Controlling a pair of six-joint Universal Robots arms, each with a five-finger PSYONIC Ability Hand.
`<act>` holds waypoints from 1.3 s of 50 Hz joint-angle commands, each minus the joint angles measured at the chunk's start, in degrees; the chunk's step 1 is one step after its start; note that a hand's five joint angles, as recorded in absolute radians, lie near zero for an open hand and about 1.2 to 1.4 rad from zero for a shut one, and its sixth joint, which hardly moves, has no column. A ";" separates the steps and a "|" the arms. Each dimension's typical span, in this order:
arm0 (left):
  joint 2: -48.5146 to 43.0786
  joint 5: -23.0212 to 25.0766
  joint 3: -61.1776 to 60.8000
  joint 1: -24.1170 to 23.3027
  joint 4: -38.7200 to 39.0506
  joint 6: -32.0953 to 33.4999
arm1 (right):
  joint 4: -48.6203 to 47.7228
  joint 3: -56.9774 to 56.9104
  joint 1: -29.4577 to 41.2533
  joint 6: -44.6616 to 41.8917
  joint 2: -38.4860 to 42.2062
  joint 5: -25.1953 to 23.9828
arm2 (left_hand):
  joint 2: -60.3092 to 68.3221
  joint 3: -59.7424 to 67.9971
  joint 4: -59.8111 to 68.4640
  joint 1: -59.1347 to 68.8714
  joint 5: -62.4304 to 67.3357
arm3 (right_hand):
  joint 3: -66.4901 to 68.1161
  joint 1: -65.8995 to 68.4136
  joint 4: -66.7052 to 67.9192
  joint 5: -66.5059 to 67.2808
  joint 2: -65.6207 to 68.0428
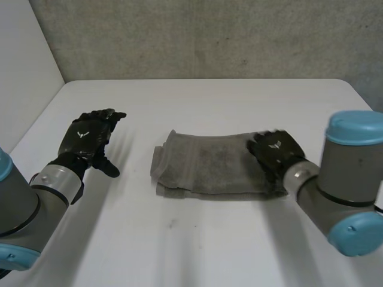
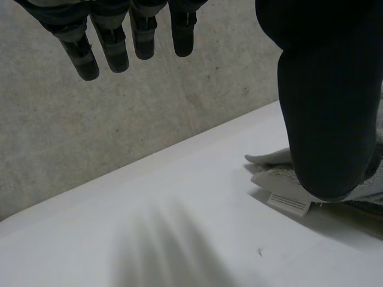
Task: Fold the towel.
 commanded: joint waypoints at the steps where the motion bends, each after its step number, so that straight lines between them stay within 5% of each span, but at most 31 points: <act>1: -0.33 0.00 -0.05 -0.46 0.04 0.08 | -3.36 5.13 -3.65 -2.31 1.31 -3.20 | 0.51 0.47 0.50 -0.06 -1.79 | 27.30 27.71 26.41 27.80 27.09; 2: -0.33 -0.09 -0.05 -0.55 0.04 0.08 | -3.37 5.13 -3.66 -2.32 1.32 -3.20 | 0.51 0.47 0.50 -0.06 -1.79 | 27.43 27.85 26.55 27.94 27.23; 4: -0.24 -0.17 -0.05 -0.64 -0.05 -0.01 | -5.65 4.61 -3.92 -4.59 2.80 -2.85 | 0.51 0.47 0.50 -0.06 -1.79 | 56.20 56.62 55.32 56.71 56.00; 6: -0.06 -0.17 -0.05 -0.64 -0.23 -0.01 | -6.35 3.91 -3.92 -6.52 3.25 -2.50 | 0.51 0.47 0.50 -0.06 -1.79 | 65.80 66.21 64.92 66.31 65.59; 13: 1.25 -0.26 1.71 -2.13 -0.67 -0.54 | -7.41 -4.01 -0.93 -17.61 2.37 -0.04 | 0.51 0.47 0.50 -0.06 -1.79 | 65.90 66.31 65.01 66.40 65.69; 16: 3.18 -0.26 4.07 -2.92 -0.75 -0.98 | -7.68 -10.42 8.12 -21.92 3.60 -0.74 | 0.51 0.47 0.50 -0.06 -1.79 | 65.90 66.31 65.01 66.40 65.69; 18: 3.97 -0.35 5.48 -3.27 -1.10 -1.41 | -6.90 -18.73 16.17 -24.28 8.93 -3.10 | 0.51 0.47 0.50 -0.06 -1.79 | 65.90 66.31 65.01 66.40 65.69; 29: 3.02 -6.15 20.23 -4.07 -10.84 -9.94 | 7.88 -36.44 26.14 -29.74 25.40 -11.99 | 0.56 0.52 0.55 -0.01 -1.74 | 65.90 66.31 65.01 66.40 65.69; 32: 0.57 -6.85 24.37 -4.51 -14.80 -10.99 | 10.16 -39.51 25.88 -24.07 25.67 -5.09 | 0.73 0.69 0.72 0.16 -1.58 | 60.63 61.04 59.74 61.13 60.42; 33: 0.55 -6.85 24.39 -4.51 -14.82 -11.00 | 9.90 -39.17 25.70 -18.72 24.27 -1.74 | 0.73 0.69 0.72 0.16 -1.58 | 21.94 22.35 21.06 22.44 21.73; 34: -0.75 -7.03 26.21 -4.86 -16.65 -11.61 | 9.90 -39.17 25.70 -18.67 24.26 -1.71 | 0.56 0.52 0.55 -0.01 -1.74 | 21.55 21.96 20.67 22.06 21.35; 35: -1.98 -7.03 27.80 -5.64 -18.06 -12.31 | 9.55 -38.30 25.35 -12.14 22.34 0.82 | 0.56 0.52 0.55 -0.01 -1.74 | -4.10 -3.69 -4.99 -3.60 -4.31; 41: -6.57 -7.73 31.33 -7.76 -19.74 -14.78 | 6.57 -27.51 18.08 11.43 11.19 -0.38 | 0.73 0.69 0.72 0.16 -1.58 | -4.10 -3.69 -4.99 -3.60 -4.31; 46: -11.58 -9.49 32.74 -10.05 -19.83 -15.57 | 3.06 -20.46 13.15 20.51 5.81 -3.28 | 0.90 0.86 0.88 0.33 -1.41 | -4.10 -3.69 -4.99 -3.60 -4.31; 57: -24.66 -12.65 31.77 -16.99 -20.79 -14.69 | 3.92 -22.90 10.58 22.73 15.27 -4.43 | 1.24 1.19 1.22 0.66 -1.07 | -4.10 -3.69 -4.99 -3.60 -4.31; 65: -23.70 -14.06 32.21 -17.08 -22.46 -11.79 | 8.22 -26.42 10.67 18.17 19.34 -3.82 | 0.51 0.47 0.50 -0.06 -1.79 | -4.10 -3.69 -4.99 -3.60 -4.31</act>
